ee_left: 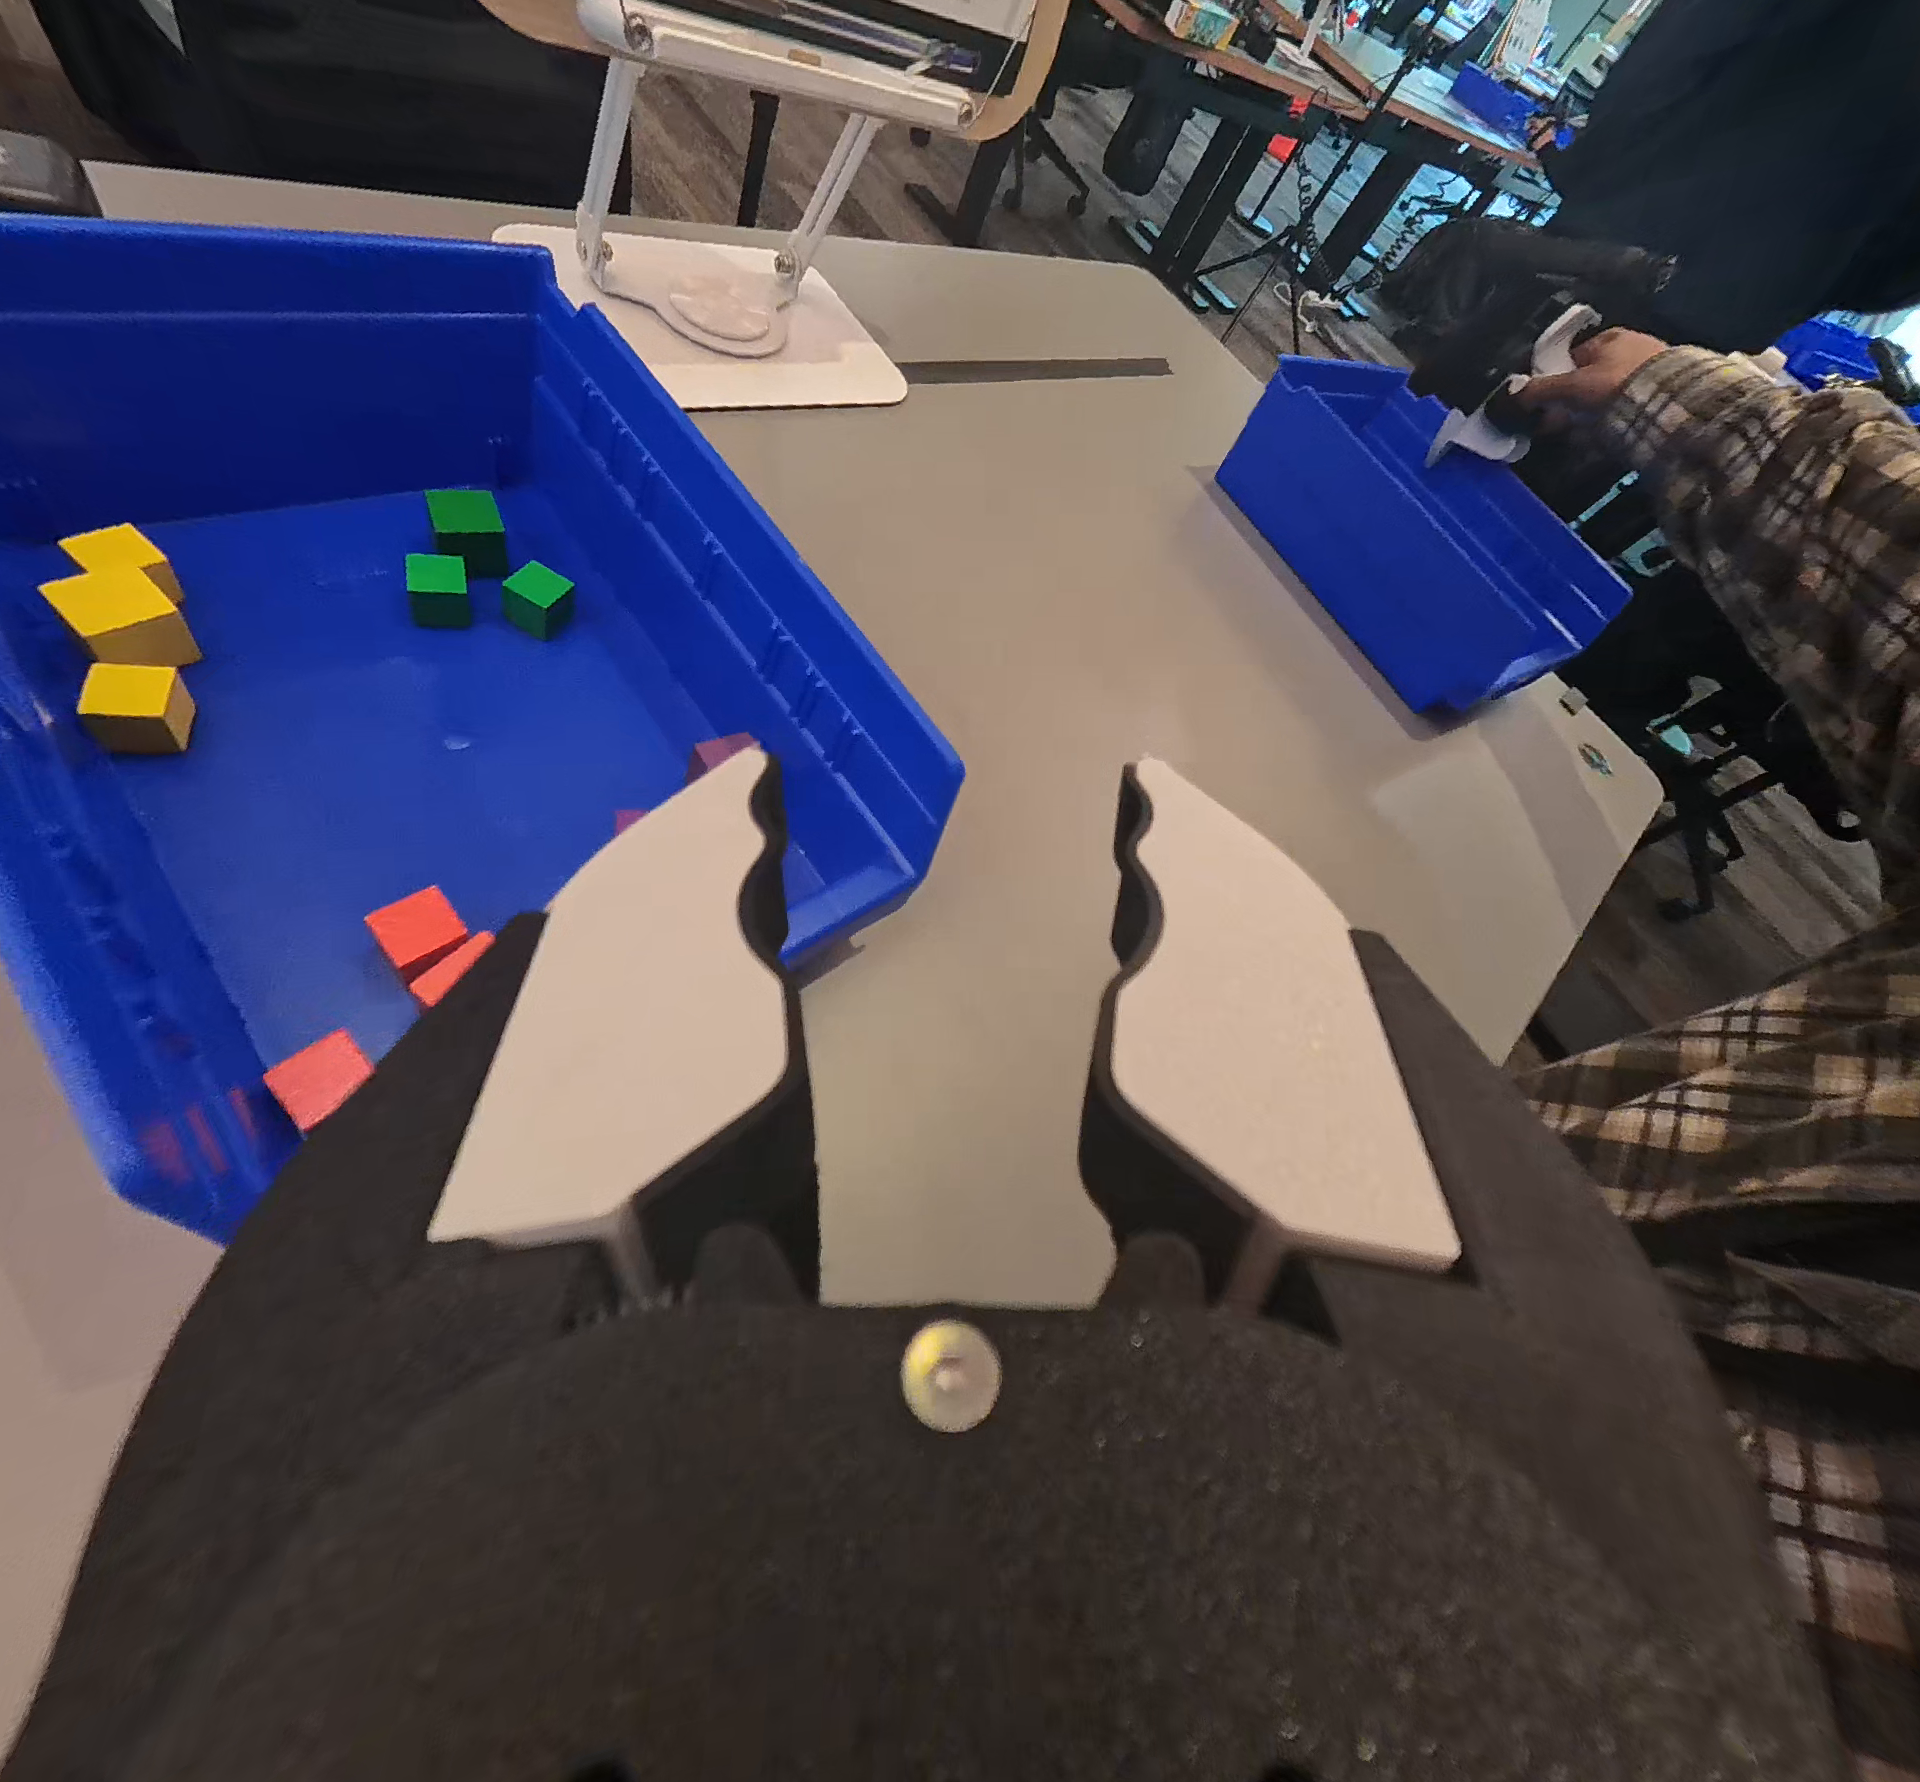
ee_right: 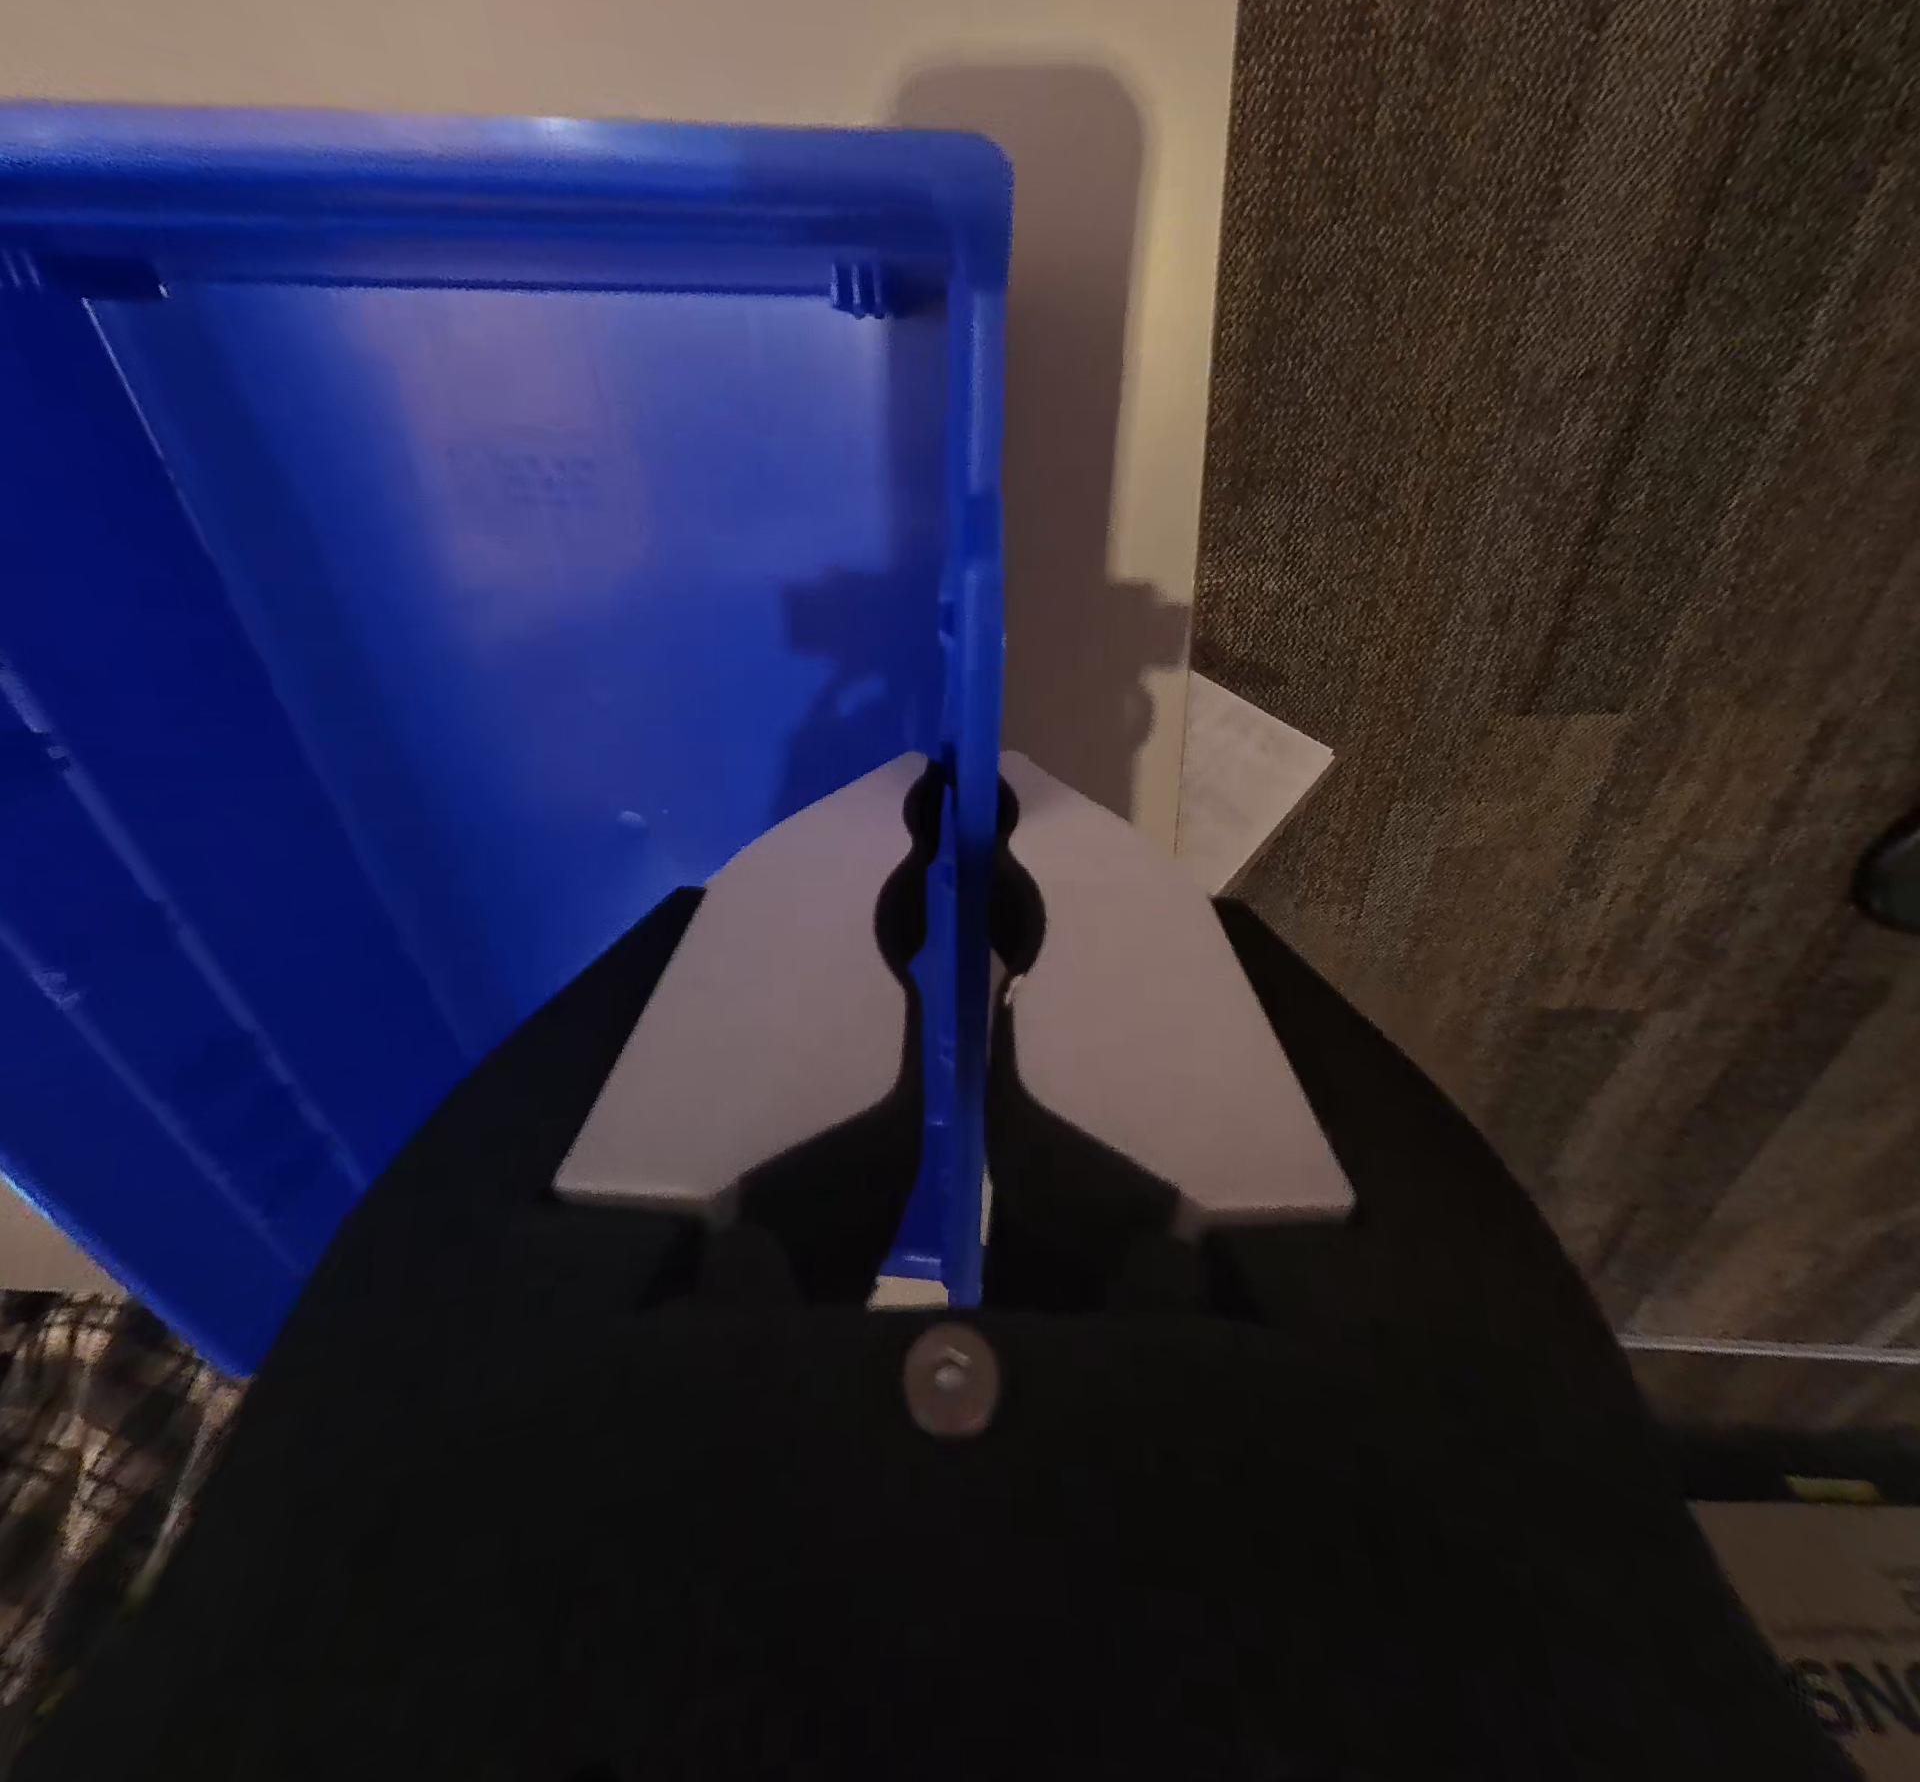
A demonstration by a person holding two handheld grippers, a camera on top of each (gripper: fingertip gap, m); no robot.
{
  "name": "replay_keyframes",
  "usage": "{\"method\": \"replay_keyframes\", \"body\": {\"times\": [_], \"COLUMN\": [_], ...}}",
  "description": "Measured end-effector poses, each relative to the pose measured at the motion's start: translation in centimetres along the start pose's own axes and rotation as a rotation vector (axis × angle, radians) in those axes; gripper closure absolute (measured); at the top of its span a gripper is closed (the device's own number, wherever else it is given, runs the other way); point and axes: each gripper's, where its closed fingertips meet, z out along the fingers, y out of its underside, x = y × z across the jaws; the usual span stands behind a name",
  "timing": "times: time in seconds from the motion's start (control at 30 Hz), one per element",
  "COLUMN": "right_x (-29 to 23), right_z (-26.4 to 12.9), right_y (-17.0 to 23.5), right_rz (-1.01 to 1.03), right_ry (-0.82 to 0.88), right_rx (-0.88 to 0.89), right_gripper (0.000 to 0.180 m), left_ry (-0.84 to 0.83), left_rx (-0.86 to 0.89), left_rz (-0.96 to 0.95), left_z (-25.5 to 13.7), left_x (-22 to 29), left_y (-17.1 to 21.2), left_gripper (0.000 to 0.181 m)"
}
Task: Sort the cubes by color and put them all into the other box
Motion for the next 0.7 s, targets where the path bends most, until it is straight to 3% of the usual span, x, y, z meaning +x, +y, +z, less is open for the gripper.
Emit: {"method": "replay_keyframes", "body": {"times": [0.2, 0.37, 0.53, 0.7], "right_x": [0.8, 1.3, 1.0, -0.3], "right_z": [-0.1, -0.3, -1.0, -0.2], "right_y": [-0.8, -1.3, 0.0, 4.7], "right_rz": [-0.035, -0.11, -0.068, 0.016], "right_ry": [0.0, 0.07, 0.075, 0.025], "right_rx": [0.006, 0.056, 0.11, 0.019], "right_gripper": [0.173, 0.171, 0.135, 0.124], "left_ry": [-0.076, -0.249, -0.381, -0.48], "left_rx": [-0.063, -0.178, -0.396, -0.621], "left_rz": [-0.019, -0.028, -0.126, -0.175], "left_z": [0.5, -0.1, 0.3, 1.5], "left_x": [-2.2, -7.6, -13.5, -17.6], "left_y": [0.4, 0.4, 1.0, 2.6], "left_gripper": [0.119, 0.114, 0.112, 0.12]}}
